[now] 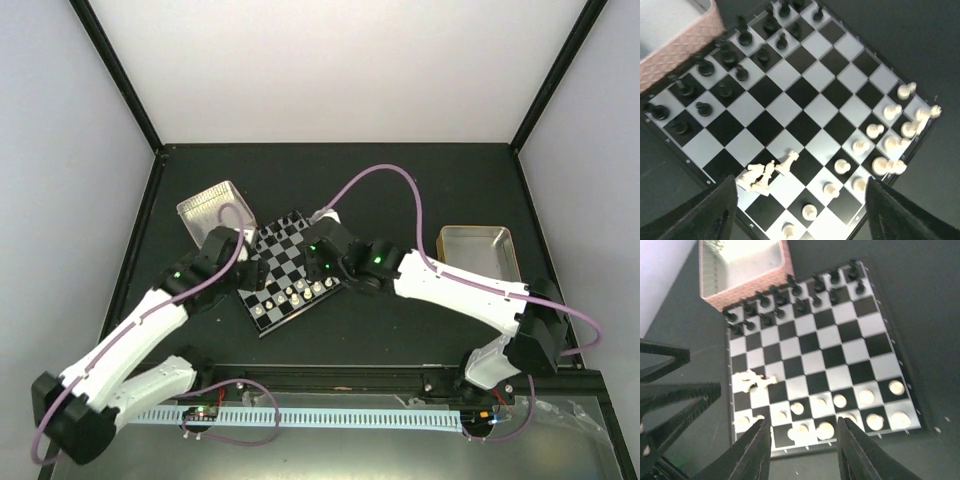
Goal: Set up the chess pieces on the board
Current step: Pick up the chess piece from the chessboard.
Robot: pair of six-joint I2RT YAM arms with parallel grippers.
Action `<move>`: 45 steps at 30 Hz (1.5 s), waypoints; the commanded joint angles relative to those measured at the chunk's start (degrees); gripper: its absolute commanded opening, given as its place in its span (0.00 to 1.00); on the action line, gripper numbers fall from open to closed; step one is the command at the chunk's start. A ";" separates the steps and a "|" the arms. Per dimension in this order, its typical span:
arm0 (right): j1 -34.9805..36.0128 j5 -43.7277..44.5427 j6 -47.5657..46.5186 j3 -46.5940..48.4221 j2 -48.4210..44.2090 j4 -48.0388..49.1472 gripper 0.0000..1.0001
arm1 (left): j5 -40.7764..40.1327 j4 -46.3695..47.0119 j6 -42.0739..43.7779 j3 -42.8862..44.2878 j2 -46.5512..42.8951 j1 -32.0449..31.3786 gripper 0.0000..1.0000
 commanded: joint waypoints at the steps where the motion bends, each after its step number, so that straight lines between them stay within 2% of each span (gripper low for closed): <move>1: -1.27 -1.96 6.08 0.29 -2.26 -11.97 0.37 | 7.89 -4.06 -0.33 5.89 8.75 0.50 0.63; 4: -1.37 -2.24 6.63 -0.60 -2.91 -13.49 0.35 | 7.81 -7.08 0.19 7.74 15.34 0.55 0.48; 10: -1.37 -2.88 7.59 -7.82 -5.33 -5.74 0.33 | 5.95 -1.64 0.57 4.97 21.42 0.60 0.37; 13: -1.37 -2.62 7.94 -10.33 -6.36 -1.71 0.33 | 4.14 -0.36 1.03 5.82 26.12 0.76 0.38; 18: -1.37 -1.68 8.06 -9.55 -7.35 -1.58 0.33 | 2.83 -2.26 0.87 9.43 31.35 0.74 0.37; 38: -1.47 -2.63 7.18 -12.56 -8.77 1.25 0.32 | 3.83 -2.41 2.22 8.99 35.07 1.27 0.36; 45: -1.46 -2.42 7.15 -12.41 -8.89 1.07 0.32 | 4.03 -1.87 2.60 8.48 36.22 1.30 0.32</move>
